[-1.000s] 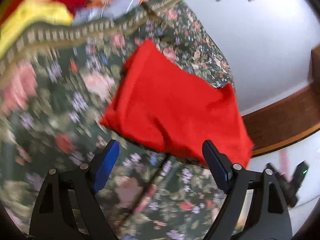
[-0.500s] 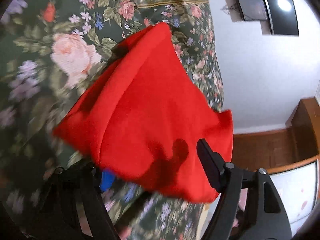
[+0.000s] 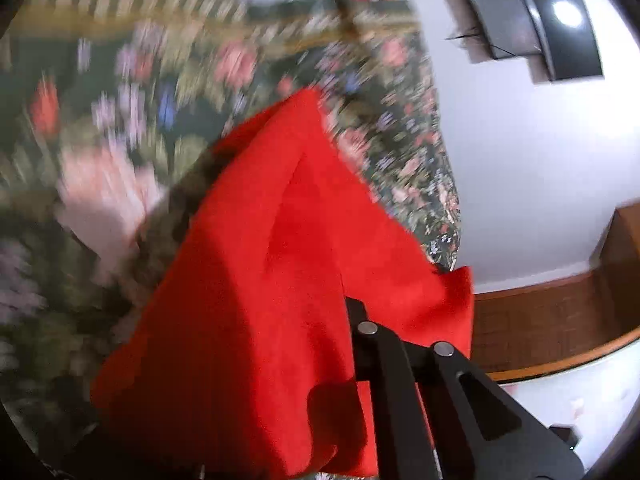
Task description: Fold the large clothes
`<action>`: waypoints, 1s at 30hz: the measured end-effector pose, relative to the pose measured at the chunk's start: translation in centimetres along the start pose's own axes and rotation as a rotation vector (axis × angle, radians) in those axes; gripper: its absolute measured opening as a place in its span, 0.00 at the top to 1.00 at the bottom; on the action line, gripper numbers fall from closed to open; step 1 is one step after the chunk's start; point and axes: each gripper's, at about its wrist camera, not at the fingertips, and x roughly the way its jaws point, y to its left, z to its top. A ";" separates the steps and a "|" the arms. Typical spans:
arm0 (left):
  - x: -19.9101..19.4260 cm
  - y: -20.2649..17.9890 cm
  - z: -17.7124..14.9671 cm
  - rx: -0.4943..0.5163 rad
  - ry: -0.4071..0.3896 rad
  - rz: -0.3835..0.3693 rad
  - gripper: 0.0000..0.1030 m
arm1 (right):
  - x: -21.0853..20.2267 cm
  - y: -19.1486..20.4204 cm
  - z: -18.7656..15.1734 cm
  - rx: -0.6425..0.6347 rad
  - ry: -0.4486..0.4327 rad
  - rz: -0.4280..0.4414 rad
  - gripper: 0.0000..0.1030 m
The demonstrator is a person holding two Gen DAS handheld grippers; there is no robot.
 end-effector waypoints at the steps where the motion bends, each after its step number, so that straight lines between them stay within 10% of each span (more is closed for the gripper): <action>1: -1.2 -1.3 0.2 0.060 -0.031 0.019 0.95 | -0.1 0.6 0.2 -0.013 -0.002 0.002 0.23; 14: -13.5 -11.9 -0.6 0.430 -0.331 0.073 0.97 | 5.7 9.3 1.9 -0.066 0.107 0.166 0.16; 24: -10.0 -18.9 -4.5 0.610 -0.283 0.083 0.97 | 6.0 8.6 -0.1 -0.060 0.162 0.278 0.14; 30: -5.0 -24.8 -9.1 0.740 -0.191 0.050 0.97 | 0.6 0.6 -1.4 0.047 0.007 0.150 0.14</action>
